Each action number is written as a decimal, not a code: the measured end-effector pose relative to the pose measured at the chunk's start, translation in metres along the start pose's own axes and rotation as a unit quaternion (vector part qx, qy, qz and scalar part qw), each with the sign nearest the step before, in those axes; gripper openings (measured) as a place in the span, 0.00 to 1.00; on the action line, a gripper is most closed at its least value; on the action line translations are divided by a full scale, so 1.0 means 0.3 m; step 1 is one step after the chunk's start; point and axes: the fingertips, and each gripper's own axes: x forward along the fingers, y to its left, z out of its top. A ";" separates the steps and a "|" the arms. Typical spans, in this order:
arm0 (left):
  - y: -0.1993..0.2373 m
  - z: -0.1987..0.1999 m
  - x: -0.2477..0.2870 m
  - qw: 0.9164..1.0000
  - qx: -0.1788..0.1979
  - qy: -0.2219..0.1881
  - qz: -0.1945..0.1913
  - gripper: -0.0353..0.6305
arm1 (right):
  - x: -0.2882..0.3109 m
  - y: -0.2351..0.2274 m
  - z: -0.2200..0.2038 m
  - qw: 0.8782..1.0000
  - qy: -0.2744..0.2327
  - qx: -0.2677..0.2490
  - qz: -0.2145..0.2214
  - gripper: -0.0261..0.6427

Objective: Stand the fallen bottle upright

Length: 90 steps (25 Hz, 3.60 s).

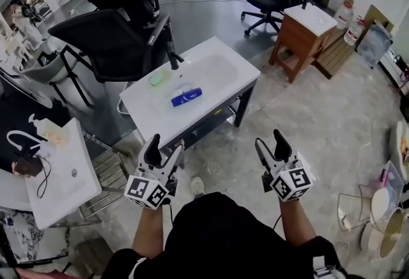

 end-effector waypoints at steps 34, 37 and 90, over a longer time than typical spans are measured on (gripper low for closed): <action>0.579 0.007 0.335 0.999 -0.022 0.035 0.020 0.59 | 0.697 0.128 -0.001 0.996 0.041 -0.006 0.074 0.45; 0.601 -0.003 0.356 0.998 -0.024 0.036 0.034 0.59 | 0.785 0.122 -0.005 0.994 0.052 0.002 0.100 0.45; 0.772 -0.044 0.215 0.931 -0.026 0.033 0.362 0.59 | 1.436 0.213 -1.085 0.558 0.323 -0.535 0.546 0.35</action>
